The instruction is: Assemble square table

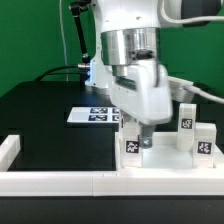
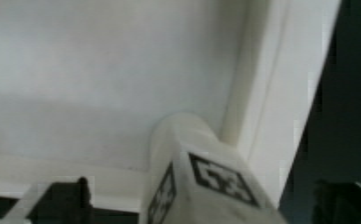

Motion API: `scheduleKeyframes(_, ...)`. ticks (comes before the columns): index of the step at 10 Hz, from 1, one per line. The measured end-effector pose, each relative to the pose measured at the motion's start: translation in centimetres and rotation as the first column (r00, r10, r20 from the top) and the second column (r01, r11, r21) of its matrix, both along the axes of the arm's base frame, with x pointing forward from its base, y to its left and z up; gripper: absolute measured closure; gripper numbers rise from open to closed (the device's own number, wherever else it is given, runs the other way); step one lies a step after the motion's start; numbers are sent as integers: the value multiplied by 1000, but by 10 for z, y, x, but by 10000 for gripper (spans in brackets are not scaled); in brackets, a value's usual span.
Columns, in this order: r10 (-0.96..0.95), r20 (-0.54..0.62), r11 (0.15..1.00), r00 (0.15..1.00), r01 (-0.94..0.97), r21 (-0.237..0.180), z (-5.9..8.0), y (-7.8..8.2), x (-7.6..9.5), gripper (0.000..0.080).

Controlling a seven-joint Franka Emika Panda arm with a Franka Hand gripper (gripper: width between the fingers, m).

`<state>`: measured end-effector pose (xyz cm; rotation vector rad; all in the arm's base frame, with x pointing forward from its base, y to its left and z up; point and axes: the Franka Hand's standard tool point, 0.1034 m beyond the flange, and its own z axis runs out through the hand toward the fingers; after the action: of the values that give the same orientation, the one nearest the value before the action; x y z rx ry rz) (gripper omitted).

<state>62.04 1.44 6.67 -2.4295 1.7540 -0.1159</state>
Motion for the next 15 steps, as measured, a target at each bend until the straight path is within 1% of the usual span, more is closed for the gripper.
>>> scheduleKeyframes(1,78,4,997,997,-78,-14,0,-1,0,154)
scheduleKeyframes(2,122,6,992,992,-122,-21,0,-1,0,154)
scheduleKeyframes(3,263,8,964,965,-262,-50,0,-2,0,151)
scheduleKeyframes(4,488,-5,868,873,-485,-104,1,-2,1,151)
scheduleKeyframes(5,641,-13,760,767,-637,-132,2,-6,3,151)
scheduleKeyframes(6,658,-17,744,753,-654,-135,1,-5,2,151)
scheduleKeyframes(7,643,-15,758,766,-639,-131,1,-5,2,151)
scheduleKeyframes(8,627,-14,771,779,-623,-128,1,-5,2,270)
scheduleKeyframes(9,619,-14,778,785,-616,-127,1,-5,2,270)
scheduleKeyframes(10,581,-11,807,814,-578,-120,0,-5,2,409)
scheduleKeyframes(11,530,-8,842,848,-527,-111,0,-5,1,511)
scheduleKeyframes(14,334,-4,940,942,-334,-77,0,-4,2,509)
scheduleKeyframes(15,126,-19,991,992,-127,-36,1,-4,2,509)
